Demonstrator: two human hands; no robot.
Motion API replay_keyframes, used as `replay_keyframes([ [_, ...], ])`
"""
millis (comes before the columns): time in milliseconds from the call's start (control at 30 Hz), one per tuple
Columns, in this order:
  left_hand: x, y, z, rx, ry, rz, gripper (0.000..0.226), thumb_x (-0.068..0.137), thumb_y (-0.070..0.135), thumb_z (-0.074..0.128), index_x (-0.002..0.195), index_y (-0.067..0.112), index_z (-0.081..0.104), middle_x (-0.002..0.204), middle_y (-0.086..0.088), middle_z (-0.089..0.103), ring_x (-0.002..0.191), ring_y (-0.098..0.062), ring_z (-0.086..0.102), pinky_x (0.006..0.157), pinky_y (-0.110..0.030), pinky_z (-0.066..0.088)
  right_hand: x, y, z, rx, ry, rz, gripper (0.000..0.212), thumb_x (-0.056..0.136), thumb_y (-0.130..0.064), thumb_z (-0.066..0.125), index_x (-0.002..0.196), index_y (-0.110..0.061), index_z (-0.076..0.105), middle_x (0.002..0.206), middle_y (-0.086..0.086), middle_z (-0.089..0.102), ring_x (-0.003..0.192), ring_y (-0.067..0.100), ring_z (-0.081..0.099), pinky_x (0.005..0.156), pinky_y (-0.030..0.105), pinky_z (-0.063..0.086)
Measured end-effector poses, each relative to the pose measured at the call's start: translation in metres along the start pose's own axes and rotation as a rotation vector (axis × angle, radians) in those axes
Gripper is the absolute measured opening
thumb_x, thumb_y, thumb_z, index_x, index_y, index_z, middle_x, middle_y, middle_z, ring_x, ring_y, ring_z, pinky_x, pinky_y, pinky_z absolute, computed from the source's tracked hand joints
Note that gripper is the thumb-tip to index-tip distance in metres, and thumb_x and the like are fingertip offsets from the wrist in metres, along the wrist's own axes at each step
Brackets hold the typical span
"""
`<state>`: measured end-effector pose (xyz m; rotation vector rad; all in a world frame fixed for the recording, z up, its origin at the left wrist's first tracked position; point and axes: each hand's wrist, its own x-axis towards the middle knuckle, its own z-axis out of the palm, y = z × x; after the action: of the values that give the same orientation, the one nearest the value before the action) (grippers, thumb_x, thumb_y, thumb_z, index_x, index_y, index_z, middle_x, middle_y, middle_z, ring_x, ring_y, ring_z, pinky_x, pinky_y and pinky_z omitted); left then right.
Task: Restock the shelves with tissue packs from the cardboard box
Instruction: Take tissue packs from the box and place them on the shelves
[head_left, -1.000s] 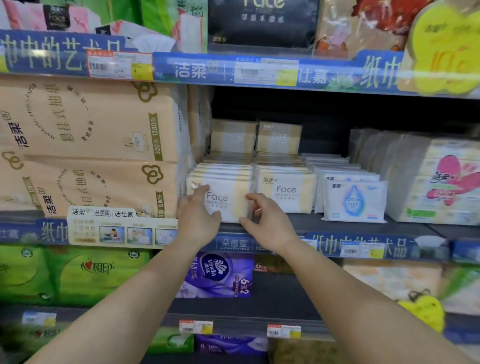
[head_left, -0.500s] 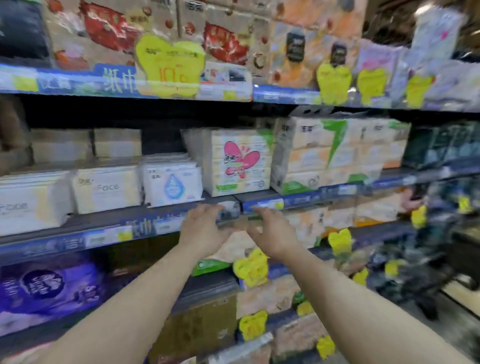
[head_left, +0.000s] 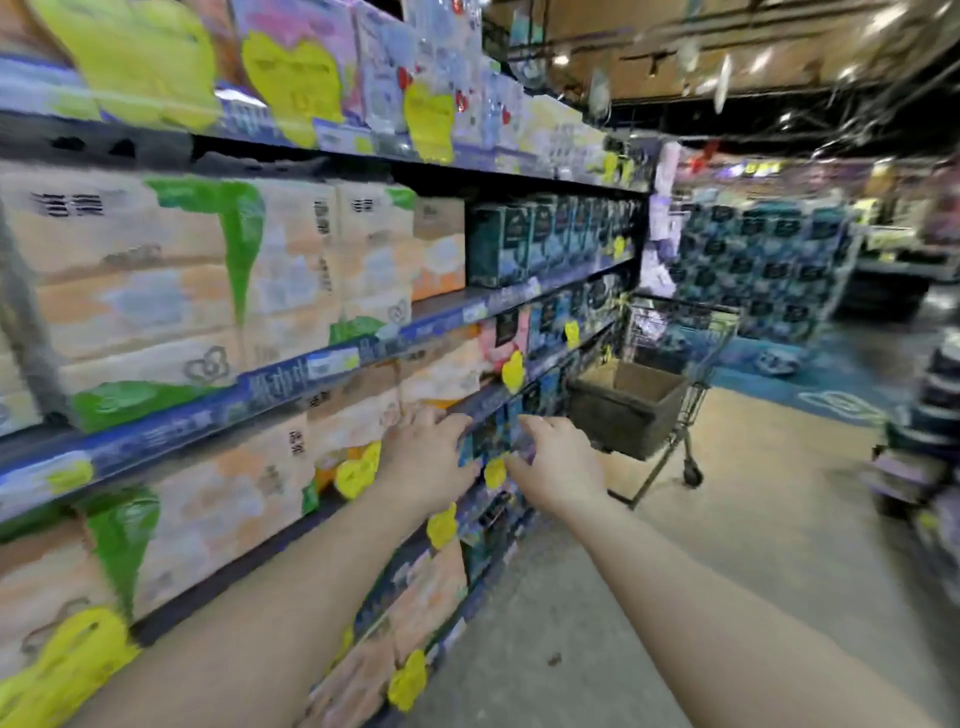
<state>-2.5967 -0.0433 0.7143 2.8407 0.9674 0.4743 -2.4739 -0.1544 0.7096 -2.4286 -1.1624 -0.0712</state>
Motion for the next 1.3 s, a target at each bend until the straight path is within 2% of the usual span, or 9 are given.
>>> replay_keyframes([
  [133,0.107,0.046,0.038,-0.037,-0.048,0.138,0.064,0.086,0.054,0.057,0.143,0.033,0.037,0.149,-0.003,0.034,0.136,-0.029,0.032,0.110,-0.041,0.032,0.071,0.071,-0.008,-0.027,0.025,0.146,0.058,0.091,-0.046,0.054,0.145,-0.031,0.037,0.142,0.003,0.041,0.130,0.027,0.039,0.101,0.038,0.041],
  [267,0.207,0.095,0.070,-0.081,-0.046,0.269,0.063,0.084,0.053,0.058,0.142,0.035,0.038,0.148,-0.002,0.035,0.134,-0.029,0.032,0.109,-0.042,0.033,0.141,0.136,-0.021,-0.079,0.095,0.233,0.057,0.090,-0.044,0.054,0.143,-0.031,0.038,0.139,0.002,0.044,0.129,0.025,0.040,0.103,0.038,0.039],
  [467,0.319,0.164,0.128,-0.111,-0.150,0.367,0.065,0.085,0.051,0.059,0.144,0.035,0.035,0.149,-0.003,0.033,0.136,-0.029,0.028,0.111,-0.042,0.028,0.219,0.228,-0.021,-0.053,0.136,0.376,0.056,0.089,-0.042,0.057,0.141,-0.030,0.042,0.139,0.003,0.046,0.128,0.026,0.042,0.101,0.036,0.040],
  [600,0.389,0.213,0.173,-0.101,-0.175,0.398,0.066,0.085,0.052,0.059,0.144,0.034,0.036,0.149,-0.003,0.034,0.136,-0.029,0.030,0.111,-0.044,0.028,0.280,0.299,-0.015,-0.042,0.147,0.397,0.053,0.089,-0.040,0.057,0.140,-0.030,0.044,0.136,0.003,0.048,0.126,0.026,0.043,0.101,0.038,0.041],
  [767,0.490,0.282,0.231,-0.107,-0.183,0.386,0.062,0.084,0.051,0.060,0.140,0.037,0.039,0.146,-0.003,0.037,0.133,-0.028,0.033,0.109,-0.042,0.029,0.372,0.401,-0.022,-0.035,0.148,0.386,0.052,0.090,-0.039,0.056,0.139,-0.029,0.044,0.135,0.003,0.048,0.125,0.025,0.044,0.101,0.038,0.041],
  [933,0.593,0.345,0.269,-0.124,-0.195,0.316,0.062,0.086,0.052,0.058,0.142,0.036,0.037,0.147,-0.001,0.035,0.136,-0.025,0.030,0.111,-0.036,0.026,0.474,0.497,-0.043,-0.102,0.070,0.354,0.054,0.091,-0.039,0.055,0.142,-0.029,0.041,0.138,0.002,0.046,0.126,0.024,0.043,0.100,0.035,0.040],
  [1167,0.728,0.359,0.343,-0.137,-0.246,0.160,0.064,0.085,0.051,0.059,0.143,0.036,0.036,0.149,-0.001,0.035,0.136,-0.026,0.031,0.112,-0.042,0.029,0.609,0.580,-0.006,-0.087,-0.051,0.281,0.055,0.089,-0.042,0.057,0.141,-0.031,0.041,0.137,0.000,0.047,0.125,0.022,0.045,0.100,0.037,0.044],
  [1300,0.808,0.366,0.398,-0.171,-0.311,0.145,0.065,0.086,0.046,0.061,0.144,0.036,0.035,0.147,-0.002,0.036,0.136,-0.026,0.030,0.112,-0.046,0.030,0.696,0.627,0.025,-0.076,-0.081,0.283,0.057,0.089,-0.043,0.059,0.142,-0.033,0.040,0.136,-0.001,0.048,0.123,0.022,0.047,0.099,0.036,0.046],
])
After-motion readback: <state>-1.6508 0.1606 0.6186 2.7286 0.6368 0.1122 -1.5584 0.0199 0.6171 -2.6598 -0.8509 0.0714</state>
